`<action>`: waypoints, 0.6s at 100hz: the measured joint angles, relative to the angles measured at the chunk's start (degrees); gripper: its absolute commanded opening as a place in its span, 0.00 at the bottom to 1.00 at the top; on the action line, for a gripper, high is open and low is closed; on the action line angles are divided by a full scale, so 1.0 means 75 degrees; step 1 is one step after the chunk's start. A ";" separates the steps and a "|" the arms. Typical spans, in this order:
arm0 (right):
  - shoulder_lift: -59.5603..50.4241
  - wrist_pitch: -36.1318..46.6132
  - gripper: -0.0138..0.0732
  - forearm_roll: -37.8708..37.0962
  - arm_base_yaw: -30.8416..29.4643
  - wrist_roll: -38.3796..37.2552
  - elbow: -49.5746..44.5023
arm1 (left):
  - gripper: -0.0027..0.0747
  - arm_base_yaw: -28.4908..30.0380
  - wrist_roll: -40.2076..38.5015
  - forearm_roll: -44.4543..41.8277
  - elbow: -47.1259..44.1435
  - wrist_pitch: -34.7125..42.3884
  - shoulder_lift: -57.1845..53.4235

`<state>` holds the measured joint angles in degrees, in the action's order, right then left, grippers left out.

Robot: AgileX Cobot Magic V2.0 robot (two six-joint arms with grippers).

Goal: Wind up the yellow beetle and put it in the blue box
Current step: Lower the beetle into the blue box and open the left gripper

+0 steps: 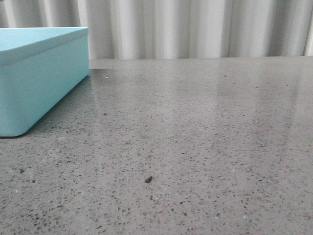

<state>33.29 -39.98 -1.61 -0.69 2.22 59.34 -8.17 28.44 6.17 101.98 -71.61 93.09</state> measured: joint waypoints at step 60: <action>-0.2070 0.1162 0.09 -0.0325 0.0000 0.0000 -0.3020 | 0.01 0.0000 -0.0175 0.1092 -0.0140 0.0052 -0.2898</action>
<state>17.77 -31.26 -4.05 -0.69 2.22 36.69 -8.17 27.13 14.36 100.93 -71.22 71.35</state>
